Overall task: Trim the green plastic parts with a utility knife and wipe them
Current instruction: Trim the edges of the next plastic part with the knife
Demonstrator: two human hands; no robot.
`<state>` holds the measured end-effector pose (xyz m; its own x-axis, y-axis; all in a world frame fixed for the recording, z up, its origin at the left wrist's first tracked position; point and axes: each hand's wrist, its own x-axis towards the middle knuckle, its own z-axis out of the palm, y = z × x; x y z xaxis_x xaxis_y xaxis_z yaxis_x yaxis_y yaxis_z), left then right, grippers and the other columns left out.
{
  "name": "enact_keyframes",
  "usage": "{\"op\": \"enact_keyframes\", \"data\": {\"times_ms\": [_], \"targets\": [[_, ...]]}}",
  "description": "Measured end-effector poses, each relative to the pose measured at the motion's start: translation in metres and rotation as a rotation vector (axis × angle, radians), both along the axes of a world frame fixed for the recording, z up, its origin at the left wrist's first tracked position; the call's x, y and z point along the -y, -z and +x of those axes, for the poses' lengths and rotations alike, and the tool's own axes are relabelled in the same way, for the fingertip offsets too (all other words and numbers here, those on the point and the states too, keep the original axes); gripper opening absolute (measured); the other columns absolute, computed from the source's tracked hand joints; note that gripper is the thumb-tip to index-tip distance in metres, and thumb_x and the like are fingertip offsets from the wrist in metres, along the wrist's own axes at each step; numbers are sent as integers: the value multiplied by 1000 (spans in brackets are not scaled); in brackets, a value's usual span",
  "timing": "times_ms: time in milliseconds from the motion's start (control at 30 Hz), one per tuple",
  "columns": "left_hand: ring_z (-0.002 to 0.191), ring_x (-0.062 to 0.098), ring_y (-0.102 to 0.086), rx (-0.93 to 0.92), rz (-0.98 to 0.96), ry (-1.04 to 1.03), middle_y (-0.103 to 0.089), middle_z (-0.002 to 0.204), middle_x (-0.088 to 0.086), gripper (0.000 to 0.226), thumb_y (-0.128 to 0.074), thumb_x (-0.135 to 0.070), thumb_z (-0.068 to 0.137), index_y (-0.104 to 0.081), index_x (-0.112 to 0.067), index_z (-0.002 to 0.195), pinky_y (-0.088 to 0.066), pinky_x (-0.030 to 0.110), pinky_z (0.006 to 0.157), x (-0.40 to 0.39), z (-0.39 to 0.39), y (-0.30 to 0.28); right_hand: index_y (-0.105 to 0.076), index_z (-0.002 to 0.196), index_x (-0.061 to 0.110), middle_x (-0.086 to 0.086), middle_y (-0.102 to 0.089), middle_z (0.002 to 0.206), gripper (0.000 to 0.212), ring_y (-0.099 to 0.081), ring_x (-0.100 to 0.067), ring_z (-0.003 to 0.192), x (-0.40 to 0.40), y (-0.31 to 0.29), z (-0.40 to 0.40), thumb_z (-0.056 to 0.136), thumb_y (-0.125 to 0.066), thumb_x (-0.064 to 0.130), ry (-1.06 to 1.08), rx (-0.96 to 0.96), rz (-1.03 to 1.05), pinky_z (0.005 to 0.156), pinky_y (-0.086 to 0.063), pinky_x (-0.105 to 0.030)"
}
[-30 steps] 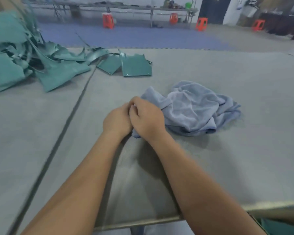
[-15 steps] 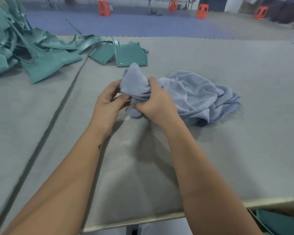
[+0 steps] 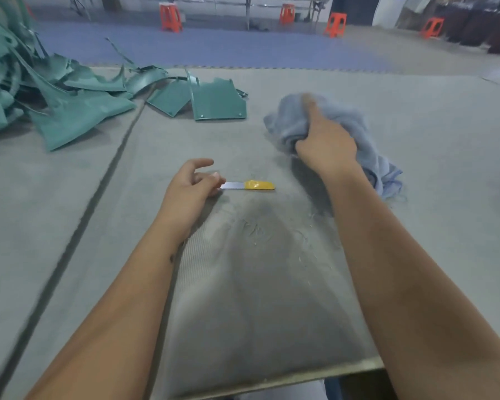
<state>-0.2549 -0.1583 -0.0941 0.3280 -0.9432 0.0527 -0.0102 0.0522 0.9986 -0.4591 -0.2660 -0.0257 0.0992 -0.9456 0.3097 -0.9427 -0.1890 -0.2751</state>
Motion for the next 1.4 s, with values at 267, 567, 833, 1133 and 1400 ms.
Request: {"op": "enact_keyframes", "data": {"times_ms": [267,567,833,1133,1400], "targets": [[82,11,-66,-30,-18,-37,-71,90,4,21,-49,-7,96,-66,-19,94,-54,20,78,0,0,-1,-68,101,19,-8,-63,105,25,-55,-32,106,-41,40,55,80,-55,20,-213,-196,205,78,-38,-32],[74,2,-58,206,-48,-307,-69,89,-6,27,-47,-7,94,-66,-25,86,-45,12,66,-29,74,-24,-58,100,6,-20,-64,105,17,-58,-38,101,-46,25,96,88,-49,14,-240,2,102,72,-37,-35],[126,17,-48,798,224,-465,-51,143,3,41,-45,-13,88,-68,-38,110,-38,33,101,-37,173,-20,-46,93,15,-6,-60,84,9,-54,-31,78,-80,55,181,94,-43,24,-462,401,175,66,-44,-40],[148,24,18,1192,475,-325,18,161,4,49,-41,-39,94,-39,-43,143,0,52,117,61,209,-7,-45,75,21,1,-54,66,19,-48,-18,65,-62,83,179,91,-54,18,-483,816,332,66,-41,-36],[144,30,-15,1184,557,-420,-13,161,6,54,-37,-43,95,-38,-25,146,-20,52,112,75,214,1,-46,77,16,-13,-56,71,16,-41,-16,57,-57,84,183,92,-50,21,-431,907,325,54,-34,-31]]}}
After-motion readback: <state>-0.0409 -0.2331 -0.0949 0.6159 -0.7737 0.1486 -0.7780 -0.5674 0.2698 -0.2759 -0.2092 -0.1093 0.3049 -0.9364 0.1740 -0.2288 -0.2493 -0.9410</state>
